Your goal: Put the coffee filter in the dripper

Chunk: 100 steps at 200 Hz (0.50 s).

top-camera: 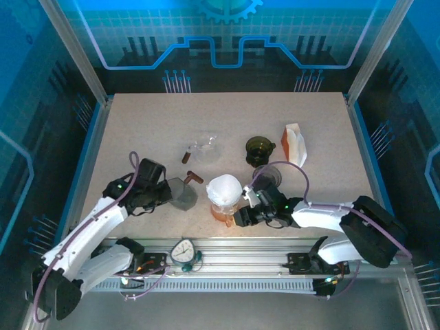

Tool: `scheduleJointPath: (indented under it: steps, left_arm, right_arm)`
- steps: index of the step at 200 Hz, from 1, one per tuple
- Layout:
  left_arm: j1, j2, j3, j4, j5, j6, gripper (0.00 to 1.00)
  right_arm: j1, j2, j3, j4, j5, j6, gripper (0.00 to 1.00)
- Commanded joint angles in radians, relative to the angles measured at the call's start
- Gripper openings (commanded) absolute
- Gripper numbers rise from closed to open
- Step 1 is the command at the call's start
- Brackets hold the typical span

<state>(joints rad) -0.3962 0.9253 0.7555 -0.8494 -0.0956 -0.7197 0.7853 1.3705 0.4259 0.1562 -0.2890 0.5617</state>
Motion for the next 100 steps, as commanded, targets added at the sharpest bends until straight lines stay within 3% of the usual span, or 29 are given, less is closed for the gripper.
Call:
scheduleJointPath:
  steps: [1, 100]
  left_arm:
    - [0.02, -0.042, 0.008, -0.072, -0.033, -0.039, 0.0]
    - [0.069, -0.14, -0.01, -0.154, -0.133, -0.095, 0.0]
  right_arm:
    - [0.013, 0.042, 0.051, 0.093, 0.007, 0.001, 0.44]
    - [0.005, 0.323, 0.32, 0.152, 0.003, -0.037, 0.41]
